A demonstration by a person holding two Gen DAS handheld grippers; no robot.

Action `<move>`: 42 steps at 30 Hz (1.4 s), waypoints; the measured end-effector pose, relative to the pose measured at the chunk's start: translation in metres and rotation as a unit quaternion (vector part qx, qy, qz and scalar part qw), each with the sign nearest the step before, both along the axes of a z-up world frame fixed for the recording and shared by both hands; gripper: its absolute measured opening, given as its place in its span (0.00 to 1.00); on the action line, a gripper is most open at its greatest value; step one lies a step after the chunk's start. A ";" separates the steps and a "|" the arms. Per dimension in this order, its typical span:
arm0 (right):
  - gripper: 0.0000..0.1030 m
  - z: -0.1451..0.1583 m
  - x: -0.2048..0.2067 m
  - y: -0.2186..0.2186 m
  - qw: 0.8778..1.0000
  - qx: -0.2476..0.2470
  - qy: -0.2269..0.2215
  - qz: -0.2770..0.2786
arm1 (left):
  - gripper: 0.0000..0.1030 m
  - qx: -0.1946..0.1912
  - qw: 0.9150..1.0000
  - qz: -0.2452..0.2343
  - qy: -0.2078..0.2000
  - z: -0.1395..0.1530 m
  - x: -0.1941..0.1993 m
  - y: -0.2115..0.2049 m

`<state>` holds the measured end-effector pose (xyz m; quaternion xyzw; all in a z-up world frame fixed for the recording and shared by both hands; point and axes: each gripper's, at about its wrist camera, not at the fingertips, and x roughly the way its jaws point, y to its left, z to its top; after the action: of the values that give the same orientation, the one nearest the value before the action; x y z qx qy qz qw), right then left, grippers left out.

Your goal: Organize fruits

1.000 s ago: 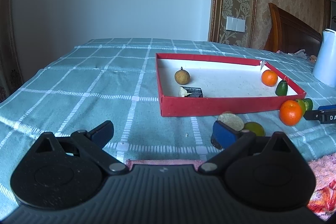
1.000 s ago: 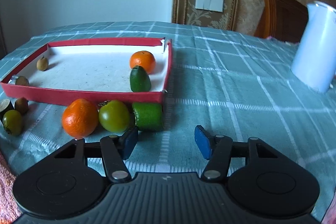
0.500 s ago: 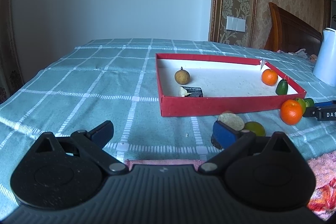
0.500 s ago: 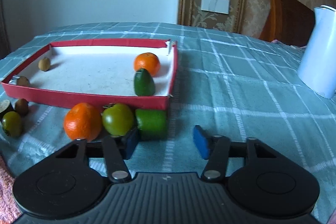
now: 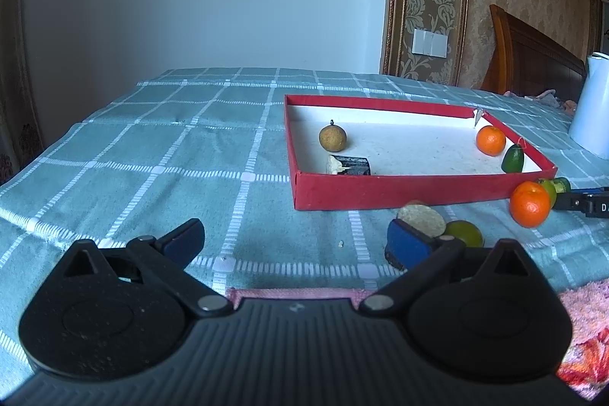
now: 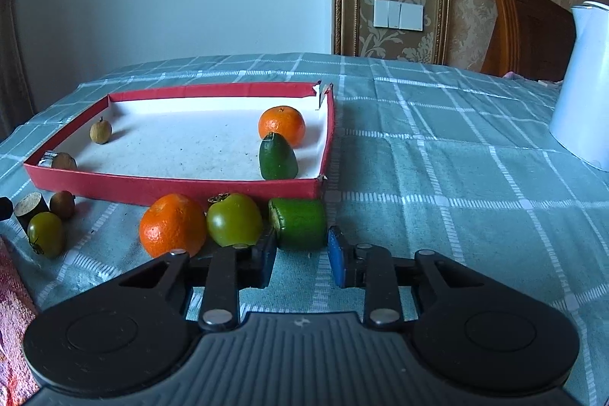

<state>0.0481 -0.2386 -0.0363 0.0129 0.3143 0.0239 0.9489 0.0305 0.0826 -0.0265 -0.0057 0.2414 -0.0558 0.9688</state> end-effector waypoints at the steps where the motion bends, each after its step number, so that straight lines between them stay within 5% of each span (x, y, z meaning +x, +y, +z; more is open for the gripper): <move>1: 0.28 0.000 -0.001 -0.001 1.000 0.002 0.000 -0.001 | 1.00 0.000 1.000 0.001 -0.001 0.000 0.000 0.000; 19: 0.28 0.002 0.009 0.013 0.998 -0.061 0.005 0.026 | 1.00 0.002 1.000 0.003 -0.003 0.000 0.000 0.000; 42: 0.26 0.012 -0.018 0.002 0.999 -0.028 -0.028 -0.008 | 1.00 -0.007 1.000 0.003 -0.002 0.000 -0.001 0.003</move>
<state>0.0299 -0.2369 -0.0243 -0.0120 0.2881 0.0073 0.9575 0.0292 0.0854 -0.0267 -0.0131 0.2386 -0.0544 0.9695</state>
